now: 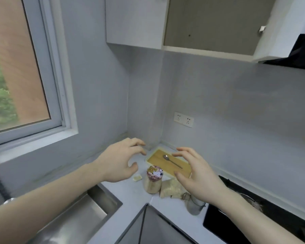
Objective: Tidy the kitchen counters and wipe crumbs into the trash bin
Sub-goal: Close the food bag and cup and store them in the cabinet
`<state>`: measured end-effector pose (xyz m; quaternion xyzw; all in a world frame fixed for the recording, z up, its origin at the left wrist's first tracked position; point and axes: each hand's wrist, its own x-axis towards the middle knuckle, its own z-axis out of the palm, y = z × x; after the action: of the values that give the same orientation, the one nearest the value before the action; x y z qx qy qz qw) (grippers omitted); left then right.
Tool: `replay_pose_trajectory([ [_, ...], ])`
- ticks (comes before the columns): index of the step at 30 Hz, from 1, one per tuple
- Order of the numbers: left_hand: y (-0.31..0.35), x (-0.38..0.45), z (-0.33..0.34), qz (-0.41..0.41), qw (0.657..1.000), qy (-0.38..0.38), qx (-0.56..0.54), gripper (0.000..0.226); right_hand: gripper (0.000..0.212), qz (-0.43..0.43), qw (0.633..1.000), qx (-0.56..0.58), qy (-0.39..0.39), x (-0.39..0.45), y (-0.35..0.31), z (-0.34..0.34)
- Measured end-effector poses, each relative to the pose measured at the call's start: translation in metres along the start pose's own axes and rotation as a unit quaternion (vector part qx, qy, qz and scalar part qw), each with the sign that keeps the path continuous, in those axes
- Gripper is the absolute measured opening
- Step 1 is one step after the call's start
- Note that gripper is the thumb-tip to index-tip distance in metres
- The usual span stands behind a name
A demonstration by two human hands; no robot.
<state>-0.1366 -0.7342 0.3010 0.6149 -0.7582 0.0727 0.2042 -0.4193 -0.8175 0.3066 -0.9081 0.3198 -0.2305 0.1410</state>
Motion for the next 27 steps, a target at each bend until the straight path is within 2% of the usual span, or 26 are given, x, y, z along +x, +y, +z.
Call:
replay_pose_trajectory([
  [6,-0.046,0.011,0.087,-0.097,0.985,-0.121,-0.072,0.045,0.047,0.105,0.992,0.034,-0.066,0.026,0.068,0.07],
  [12,-0.09,0.036,0.167,-0.145,0.962,-0.194,-0.129,0.053,0.047,0.223,0.966,0.076,-0.104,0.052,0.118,0.129],
  [19,-0.114,0.06,0.262,-0.242,0.895,-0.27,-0.26,0.08,0.068,0.344,0.924,0.126,-0.112,0.076,0.151,0.197],
  [27,-0.147,0.096,0.314,-0.271,0.874,-0.308,-0.259,0.1,0.087,0.392,0.9,0.115,-0.154,0.104,0.191,0.232],
])
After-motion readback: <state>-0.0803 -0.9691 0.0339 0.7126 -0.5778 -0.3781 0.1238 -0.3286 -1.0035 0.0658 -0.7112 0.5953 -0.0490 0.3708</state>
